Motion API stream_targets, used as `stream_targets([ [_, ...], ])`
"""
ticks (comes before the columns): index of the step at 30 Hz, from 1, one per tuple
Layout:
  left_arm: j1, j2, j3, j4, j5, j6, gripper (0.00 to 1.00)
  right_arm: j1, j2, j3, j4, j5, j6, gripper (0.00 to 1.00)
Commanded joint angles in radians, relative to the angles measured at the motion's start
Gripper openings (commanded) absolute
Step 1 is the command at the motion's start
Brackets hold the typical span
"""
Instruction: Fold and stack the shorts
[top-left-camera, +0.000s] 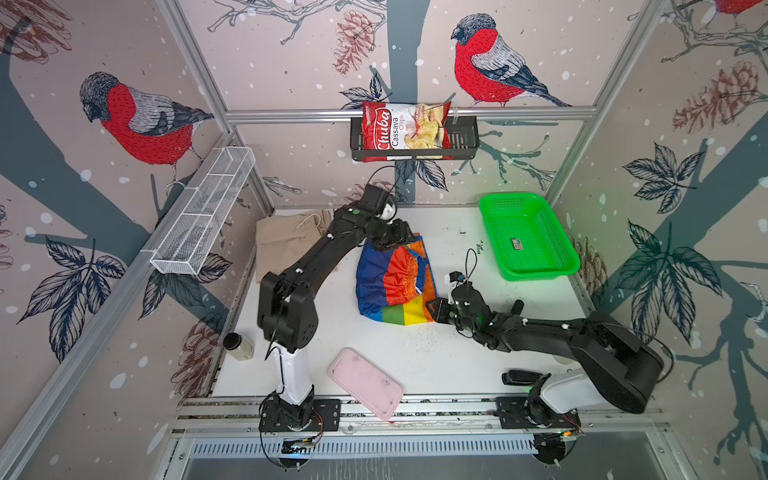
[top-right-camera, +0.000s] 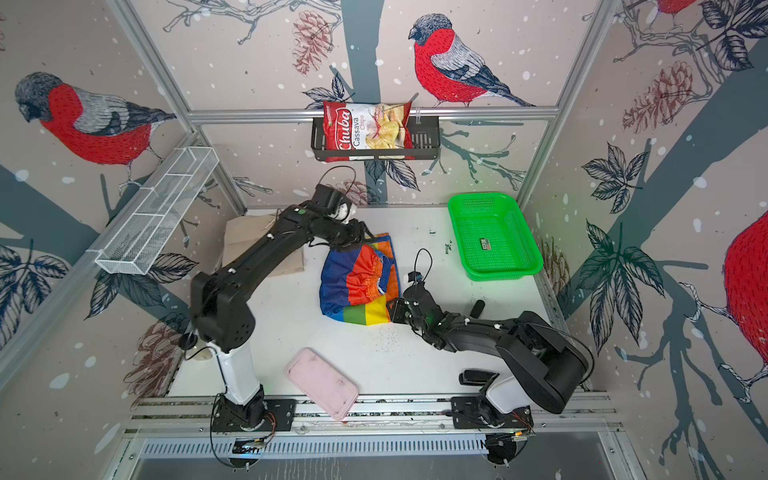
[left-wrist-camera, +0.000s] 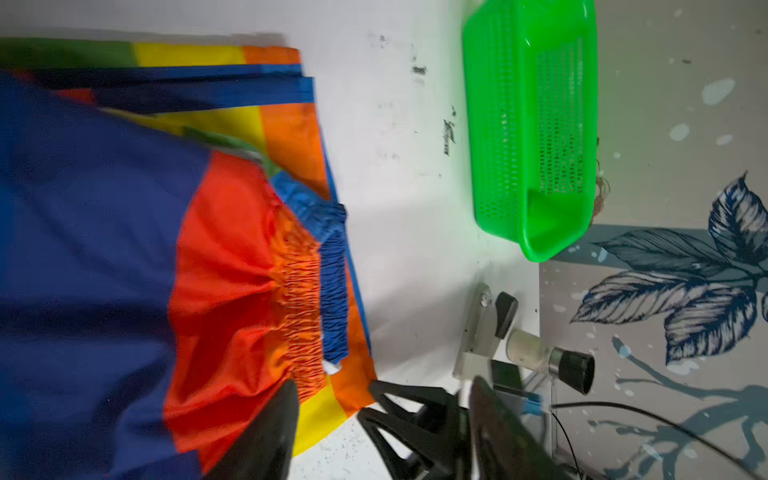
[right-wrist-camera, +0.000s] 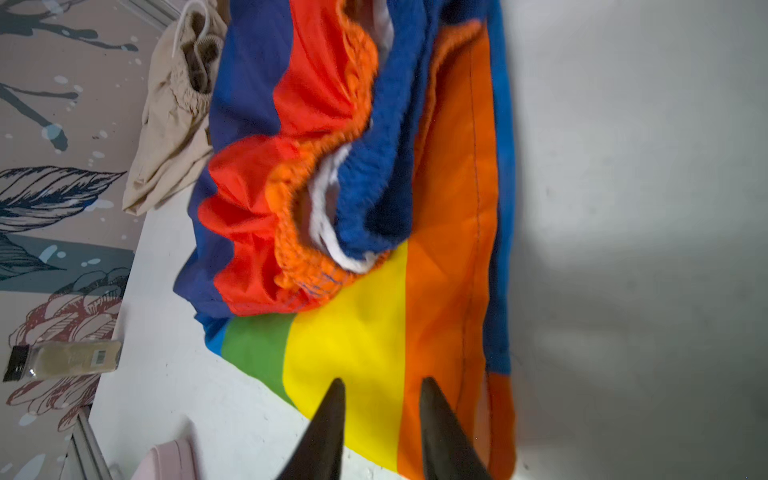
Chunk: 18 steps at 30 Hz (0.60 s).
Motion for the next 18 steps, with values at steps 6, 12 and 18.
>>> stream_targets([
  [6,0.012,-0.219,-0.511,0.169,-0.151,0.057,0.38,-0.093,0.180,0.365,-0.300,-0.007,-0.121,0.51],
  [12,0.012,-0.292,-0.667,0.252,-0.164,0.052,0.52,-0.114,0.428,0.653,-0.413,0.001,-0.171,0.67],
  [18,0.012,-0.252,-0.746,0.345,-0.172,0.053,0.55,-0.156,0.590,0.815,-0.451,0.016,-0.207,0.14],
])
